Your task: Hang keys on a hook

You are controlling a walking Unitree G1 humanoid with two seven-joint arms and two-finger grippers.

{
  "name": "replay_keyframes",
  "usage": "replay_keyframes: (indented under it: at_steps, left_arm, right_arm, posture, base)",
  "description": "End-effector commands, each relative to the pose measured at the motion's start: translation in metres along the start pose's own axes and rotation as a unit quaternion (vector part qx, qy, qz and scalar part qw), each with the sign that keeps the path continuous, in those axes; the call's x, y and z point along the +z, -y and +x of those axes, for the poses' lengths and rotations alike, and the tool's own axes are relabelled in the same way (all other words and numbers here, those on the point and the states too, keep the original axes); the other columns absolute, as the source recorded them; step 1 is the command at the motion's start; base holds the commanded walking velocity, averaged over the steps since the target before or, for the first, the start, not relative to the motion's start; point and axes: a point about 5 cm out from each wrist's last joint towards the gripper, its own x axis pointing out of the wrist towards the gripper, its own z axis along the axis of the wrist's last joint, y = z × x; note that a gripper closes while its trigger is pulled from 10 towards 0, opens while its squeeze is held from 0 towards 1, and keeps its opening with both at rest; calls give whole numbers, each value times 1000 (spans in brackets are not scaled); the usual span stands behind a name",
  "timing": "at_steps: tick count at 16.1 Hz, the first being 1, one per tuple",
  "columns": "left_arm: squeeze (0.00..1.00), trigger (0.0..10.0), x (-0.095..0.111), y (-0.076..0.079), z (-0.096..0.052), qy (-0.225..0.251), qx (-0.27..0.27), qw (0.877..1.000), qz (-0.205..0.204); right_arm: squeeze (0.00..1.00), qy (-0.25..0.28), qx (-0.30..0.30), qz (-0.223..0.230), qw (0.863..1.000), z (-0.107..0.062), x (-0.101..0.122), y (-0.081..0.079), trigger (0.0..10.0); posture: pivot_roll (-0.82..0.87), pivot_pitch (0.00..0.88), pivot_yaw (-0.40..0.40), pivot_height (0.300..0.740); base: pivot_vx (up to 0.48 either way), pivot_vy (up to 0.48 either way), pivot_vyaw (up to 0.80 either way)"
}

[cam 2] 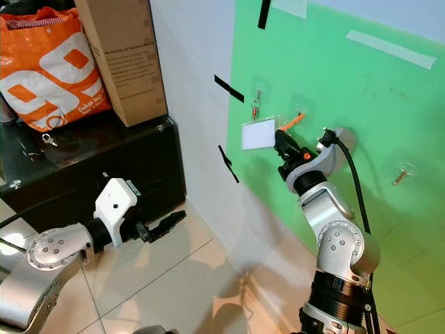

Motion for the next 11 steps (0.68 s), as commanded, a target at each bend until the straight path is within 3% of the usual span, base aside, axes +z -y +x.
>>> replay_keyframes:
  at_steps: [1, 5, 6, 11]
  left_arm:
    - [0, 10000, 4, -1, 0, 4, -5, 1000, 8]
    - [0, 10000, 4, -1, 0, 4, -8, 1000, 10]
    - [0, 10000, 5, -1, -1, 4, -8, 1000, 11]
    - [0, 10000, 6, -2, -2, 3, -10, 1000, 15]
  right_arm:
    - [0, 1, -2, 13, 1000, -3, -1, 2, 10000]
    - [0, -18, -8, 78, 997, -6, -14, 11, 10000]
    - [0, -6, -21, 127, 992, -7, -15, 18, 10000]
    - [0, 11, -34, 190, 981, -11, -15, 28, 10000]
  posture:
    - [11, 0, 22, 740]
    - [19, 0, 19, 740]
    - [20, 0, 20, 740]
    - [24, 0, 27, 740]
  base:
    - [0, 0, 0]
    - [0, 0, 0]
    - [0, 0, 0]
    - [0, 0, 0]
